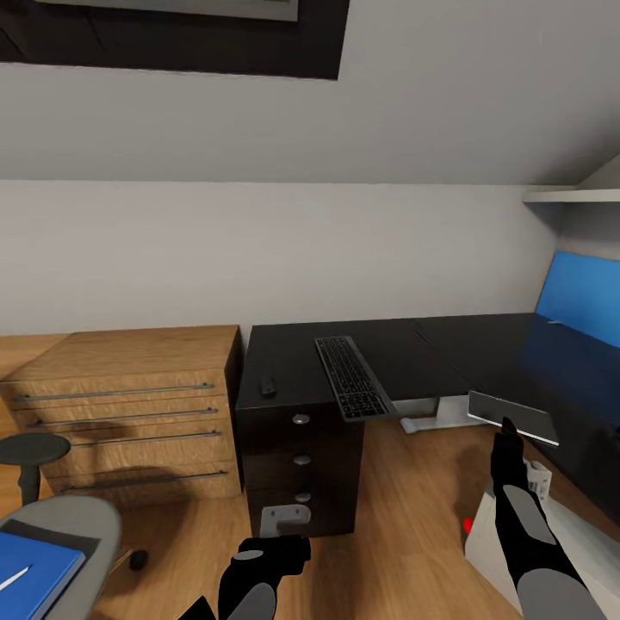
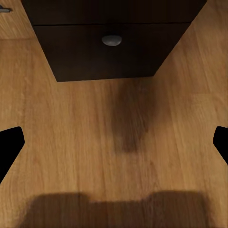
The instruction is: In the bedroom, organize the workspace by keeping the computer under the desk, ensuring the monitor is on the desk, placing the keyboard on the desk next to the monitor, placing the mouse on the desk next to the keyboard, moving the folder from the swivel chair onto the desk next to the mouse, stacking the notebook on top of the folder with the pen on top of the notebook, and positioning the swivel chair next to the desk.
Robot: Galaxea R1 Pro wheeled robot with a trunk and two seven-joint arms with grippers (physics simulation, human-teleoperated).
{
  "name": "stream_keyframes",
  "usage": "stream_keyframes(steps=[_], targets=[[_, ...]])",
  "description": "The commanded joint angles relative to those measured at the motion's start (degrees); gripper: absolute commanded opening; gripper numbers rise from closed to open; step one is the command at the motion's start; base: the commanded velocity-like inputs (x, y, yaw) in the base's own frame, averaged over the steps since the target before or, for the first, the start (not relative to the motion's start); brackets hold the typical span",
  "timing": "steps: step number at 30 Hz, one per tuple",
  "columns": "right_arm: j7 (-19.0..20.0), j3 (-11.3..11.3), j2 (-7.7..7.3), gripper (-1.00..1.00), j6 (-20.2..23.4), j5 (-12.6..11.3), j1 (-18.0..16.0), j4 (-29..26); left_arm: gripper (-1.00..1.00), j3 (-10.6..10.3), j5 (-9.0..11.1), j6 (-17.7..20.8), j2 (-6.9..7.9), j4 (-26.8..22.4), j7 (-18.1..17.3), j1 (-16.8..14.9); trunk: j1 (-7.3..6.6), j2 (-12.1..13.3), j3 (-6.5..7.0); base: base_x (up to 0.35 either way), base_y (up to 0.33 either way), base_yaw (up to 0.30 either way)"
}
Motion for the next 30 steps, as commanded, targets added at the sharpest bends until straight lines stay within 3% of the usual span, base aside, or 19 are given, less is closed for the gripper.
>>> stream_keyframes(steps=[1, 20, 30], targets=[[0.4, 0.0, -0.01, 1.00, -0.1, -0.6, 0.0, 0.1, 1.00, -0.1, 0.3, 0.1, 0.04, -0.1, 0.4, -0.1, -0.01, 0.0, -0.06, 0.010, -0.002, 0.000], [0.0, 0.0, -0.08, 1.00, -0.1, -0.6, 0.0, 0.1, 1.00, -0.1, 0.3, 0.1, 0.10, -0.1, 0.4, -0.1, -0.01, 0.0, -0.06, 0.079, 0.000, 0.000], [-6.5, 0.0, -0.98, 1.00, 0.0, -1.4, 0.0, 0.1, 1.00, -0.1, 0.9, 0.1, 0.04, -0.1, 0.4, -0.1, -0.01, 0.0, -0.06, 0.001, 0.000, 0.000]])
